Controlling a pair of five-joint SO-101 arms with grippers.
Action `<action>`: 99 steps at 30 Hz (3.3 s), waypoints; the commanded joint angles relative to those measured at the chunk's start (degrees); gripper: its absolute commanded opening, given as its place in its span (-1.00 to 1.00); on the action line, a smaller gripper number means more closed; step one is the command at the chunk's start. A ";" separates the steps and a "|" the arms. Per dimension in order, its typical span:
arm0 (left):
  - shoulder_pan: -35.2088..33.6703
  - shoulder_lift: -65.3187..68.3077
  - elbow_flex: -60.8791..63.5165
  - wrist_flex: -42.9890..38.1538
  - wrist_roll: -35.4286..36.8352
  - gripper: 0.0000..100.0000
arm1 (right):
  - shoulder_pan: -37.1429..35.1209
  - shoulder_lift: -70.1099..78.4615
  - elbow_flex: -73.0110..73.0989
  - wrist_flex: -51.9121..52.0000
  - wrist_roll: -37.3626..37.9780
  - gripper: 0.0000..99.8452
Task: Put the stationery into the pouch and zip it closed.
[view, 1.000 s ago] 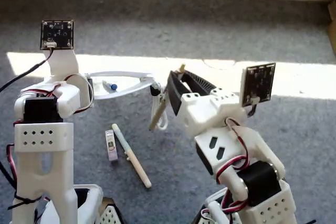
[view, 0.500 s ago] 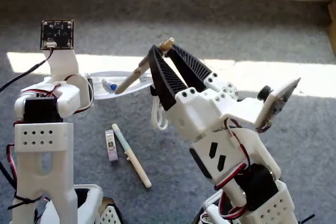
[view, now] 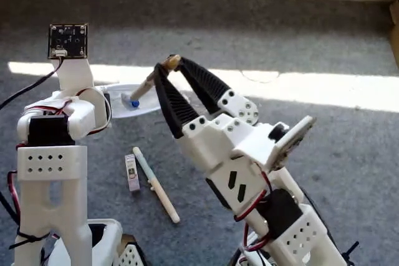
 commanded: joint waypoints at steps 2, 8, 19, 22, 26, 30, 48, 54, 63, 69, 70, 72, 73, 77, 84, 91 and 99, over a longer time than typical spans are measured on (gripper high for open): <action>-0.57 1.27 0.57 -0.79 0.18 -0.98 | -1.10 -0.66 4.09 -6.64 3.34 -0.99; -0.57 1.27 0.57 -0.79 0.18 -0.98 | -2.07 -0.57 9.10 -10.24 2.99 -0.99; -0.57 1.27 0.57 -0.79 0.18 -0.98 | -2.68 9.98 10.59 -20.97 2.99 -0.99; -0.57 1.27 0.57 -0.79 0.18 -0.98 | -2.68 14.02 10.59 -25.01 2.90 -0.99; -0.57 1.27 0.57 -0.79 0.18 -0.98 | -2.68 16.92 10.59 -26.42 2.90 -0.99; -0.57 1.27 0.57 -0.79 0.18 -0.98 | -2.68 19.12 10.95 -26.42 2.90 -0.99; -0.57 1.63 0.66 -1.58 0.18 -0.98 | -2.24 7.96 8.84 -7.16 -5.98 -0.62; -0.57 1.63 0.66 -1.58 0.18 -0.98 | 0.31 0.84 1.27 13.41 -6.15 -0.62; -0.84 1.19 -5.41 -2.29 0.35 -0.98 | 1.98 -0.31 -9.36 36.62 -6.24 -0.62; -0.92 1.63 -16.66 3.34 0.35 -0.98 | 4.18 -0.40 -7.52 40.84 -6.24 -0.62; -1.10 1.71 -17.98 3.69 0.35 -0.98 | 4.88 -0.40 -6.99 40.92 -6.24 -0.62; -2.51 1.71 -20.00 3.87 0.35 -0.98 | 6.20 -0.40 -5.93 40.92 -6.07 -0.62; -3.12 1.71 -21.14 3.87 0.35 -0.98 | 6.81 -0.22 -5.41 40.92 -6.07 -0.62; -6.55 1.71 -26.24 5.10 0.35 -0.98 | 8.75 -0.04 -3.56 40.92 -6.07 -0.62; -13.32 1.63 -32.57 8.97 -3.69 -0.98 | 8.75 0.04 0.92 40.84 -5.98 -0.62; -24.40 1.27 -29.76 9.05 -7.12 -0.98 | 6.99 0.13 5.32 40.75 -5.98 -0.62; -35.82 1.27 -22.81 8.70 -8.18 -0.98 | 1.98 12.35 5.58 40.75 -6.24 -0.62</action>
